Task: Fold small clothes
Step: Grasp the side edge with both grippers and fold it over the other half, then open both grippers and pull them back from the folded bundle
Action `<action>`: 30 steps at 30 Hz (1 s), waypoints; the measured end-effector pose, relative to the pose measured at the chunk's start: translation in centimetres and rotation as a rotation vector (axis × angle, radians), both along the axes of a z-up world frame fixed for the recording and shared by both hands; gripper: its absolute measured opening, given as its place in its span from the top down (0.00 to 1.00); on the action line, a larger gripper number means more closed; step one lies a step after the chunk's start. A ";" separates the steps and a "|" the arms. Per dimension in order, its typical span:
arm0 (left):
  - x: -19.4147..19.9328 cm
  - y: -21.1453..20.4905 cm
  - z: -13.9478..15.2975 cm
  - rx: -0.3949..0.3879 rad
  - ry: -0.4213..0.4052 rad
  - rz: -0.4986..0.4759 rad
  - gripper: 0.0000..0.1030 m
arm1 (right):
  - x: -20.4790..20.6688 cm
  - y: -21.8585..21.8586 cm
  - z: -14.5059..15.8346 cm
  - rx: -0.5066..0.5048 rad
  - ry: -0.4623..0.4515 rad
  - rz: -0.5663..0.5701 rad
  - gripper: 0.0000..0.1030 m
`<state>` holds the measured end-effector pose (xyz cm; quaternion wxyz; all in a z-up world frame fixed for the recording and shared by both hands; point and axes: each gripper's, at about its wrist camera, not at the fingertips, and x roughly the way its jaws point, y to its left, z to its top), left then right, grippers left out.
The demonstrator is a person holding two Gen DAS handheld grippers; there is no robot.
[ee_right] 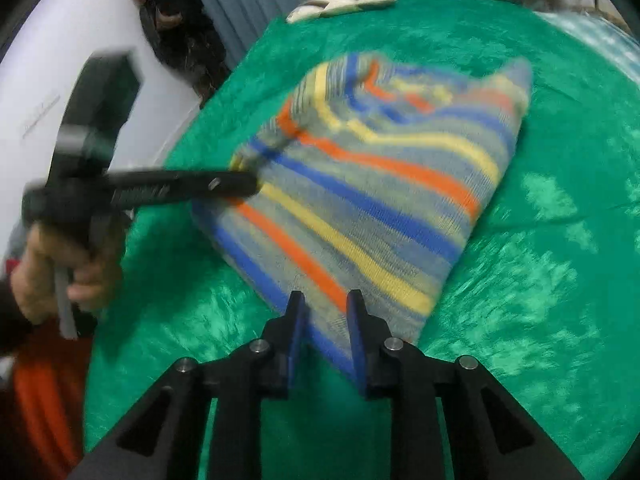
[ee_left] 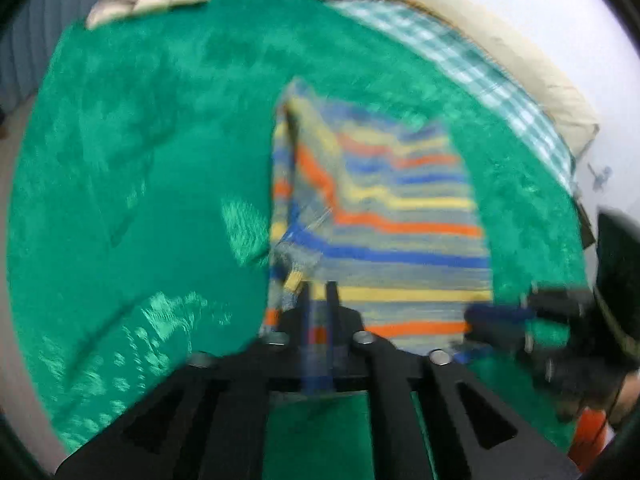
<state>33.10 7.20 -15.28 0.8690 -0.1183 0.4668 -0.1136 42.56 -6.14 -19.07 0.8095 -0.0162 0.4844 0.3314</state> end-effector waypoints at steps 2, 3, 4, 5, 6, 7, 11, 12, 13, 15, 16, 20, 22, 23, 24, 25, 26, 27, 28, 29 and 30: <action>0.9 -0.8 1.8 -0.032 -0.059 -0.033 0.73 | 1.6 -1.1 2.2 0.009 -0.078 -0.039 0.78; 1.8 -1.6 2.4 -0.045 -0.084 -0.057 0.73 | 3.1 -1.6 3.2 0.005 -0.111 -0.061 0.78; 2.9 -2.3 2.5 -0.042 -0.096 -0.071 0.73 | 4.5 -1.9 3.8 -0.003 -0.135 -0.082 0.78; 5.0 -2.9 1.7 -0.032 -0.096 -0.074 0.73 | 6.1 -2.2 4.3 -0.013 -0.159 -0.105 0.78; 6.7 -3.4 0.9 -0.012 -0.083 -0.069 0.73 | 8.5 -2.3 4.4 -0.014 -0.163 -0.123 0.78; 8.3 -3.3 -0.4 0.009 -0.053 -0.044 0.74 | 10.4 -2.4 4.0 -0.017 -0.153 -0.142 0.78; 11.9 -0.6 -4.7 0.014 0.066 0.092 0.96 | 15.4 -2.0 -1.2 -0.112 -0.036 -0.176 0.79; 11.9 -0.2 -4.3 -0.017 0.070 0.101 0.96 | 16.1 -2.0 -2.8 -0.132 -0.007 -0.188 0.79; 11.5 0.0 -3.8 -0.018 0.068 0.103 0.96 | 16.0 -2.0 -2.8 -0.114 -0.029 -0.203 0.79; 9.8 0.0 -1.9 -0.027 0.028 0.073 0.76 | 15.3 -2.3 -1.4 -0.098 -0.059 -0.239 0.78; 8.5 0.1 -0.9 -0.020 -0.002 0.056 0.63 | 14.2 -2.7 -0.2 -0.079 -0.089 -0.254 0.78; 3.2 -0.3 -0.3 0.060 -0.015 0.035 0.58 | 7.3 -2.6 3.2 -0.056 -0.154 -0.184 0.78; 1.3 -0.6 -1.9 0.115 0.035 0.054 0.58 | 3.8 -2.1 2.7 -0.028 -0.135 -0.130 0.78; 0.5 -0.6 -3.0 0.150 0.078 0.061 0.57 | 2.4 -1.8 1.6 -0.022 -0.107 -0.115 0.78; -0.2 -0.5 -4.0 0.164 0.109 0.065 0.57 | 1.2 -1.4 -0.1 -0.036 -0.059 -0.111 0.77; -0.7 -0.5 -4.0 0.164 0.108 0.068 0.57 | 0.4 -1.4 -1.9 -0.069 -0.006 -0.117 0.77; -1.8 -0.3 -3.3 0.174 0.100 0.071 0.56 | -0.7 -1.7 -2.7 -0.077 0.002 -0.143 0.78; -2.6 -0.3 -2.6 0.182 0.093 0.072 0.55 | -1.6 -2.3 -2.3 -0.072 -0.015 -0.183 0.77; -3.5 -0.2 -1.7 0.189 0.080 0.078 0.49 | -2.5 -2.7 -1.6 -0.085 -0.006 -0.215 0.77; -4.2 -0.1 -0.8 0.194 0.066 0.084 0.43 | -3.2 -3.2 -1.0 -0.087 0.001 -0.239 0.75; -5.0 -0.1 0.2 0.202 0.044 0.089 0.32 | -4.2 -3.7 0.0 -0.075 -0.006 -0.268 0.63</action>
